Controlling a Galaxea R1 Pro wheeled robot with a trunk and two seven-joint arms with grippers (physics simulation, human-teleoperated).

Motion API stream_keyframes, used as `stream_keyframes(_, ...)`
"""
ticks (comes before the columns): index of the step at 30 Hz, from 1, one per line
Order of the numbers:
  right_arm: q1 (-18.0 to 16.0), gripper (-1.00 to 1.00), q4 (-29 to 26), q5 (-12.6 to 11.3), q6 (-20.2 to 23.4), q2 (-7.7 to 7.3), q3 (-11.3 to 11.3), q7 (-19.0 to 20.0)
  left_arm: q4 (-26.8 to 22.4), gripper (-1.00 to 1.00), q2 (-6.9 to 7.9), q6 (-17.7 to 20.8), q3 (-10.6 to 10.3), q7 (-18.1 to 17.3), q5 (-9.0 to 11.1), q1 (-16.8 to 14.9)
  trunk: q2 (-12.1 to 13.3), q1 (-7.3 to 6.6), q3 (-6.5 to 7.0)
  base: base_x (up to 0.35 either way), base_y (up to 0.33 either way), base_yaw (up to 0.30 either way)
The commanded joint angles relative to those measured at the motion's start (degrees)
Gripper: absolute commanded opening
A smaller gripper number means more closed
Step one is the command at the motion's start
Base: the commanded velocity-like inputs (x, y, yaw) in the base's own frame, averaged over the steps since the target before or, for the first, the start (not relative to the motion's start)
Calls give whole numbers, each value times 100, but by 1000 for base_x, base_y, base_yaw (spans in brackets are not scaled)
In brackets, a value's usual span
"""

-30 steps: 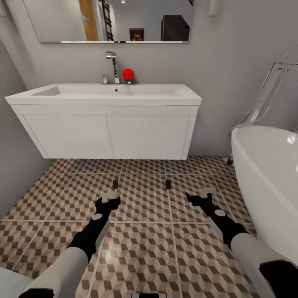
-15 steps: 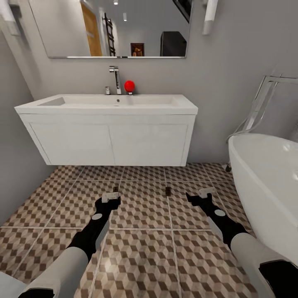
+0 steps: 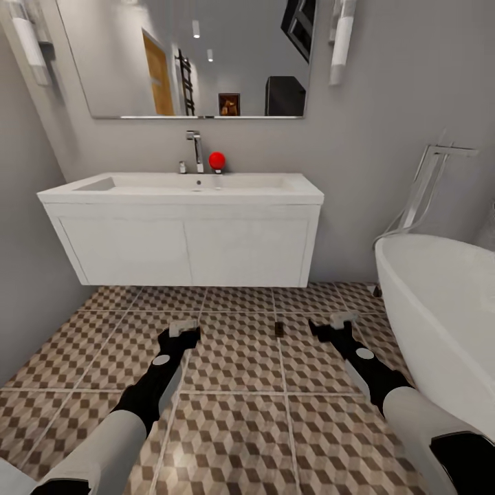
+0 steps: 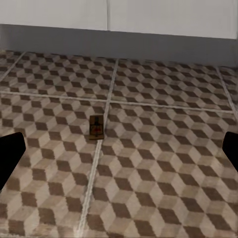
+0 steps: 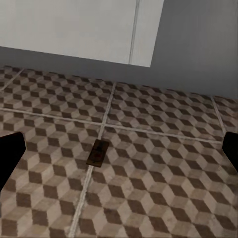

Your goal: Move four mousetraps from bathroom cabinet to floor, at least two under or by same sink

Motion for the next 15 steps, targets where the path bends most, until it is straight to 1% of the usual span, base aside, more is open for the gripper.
stream_keyframes(1,-4,100,6,-60,-20,-5,30,16,3,100,2,-12,-3,21,4,-3,0,-3,18,0,0,0)
stream_keyframes(15,2,100,6,-60,-20,-5,30,-41,4,100,12,-6,-3,21,4,-3,19,-39,328,0,0,0)
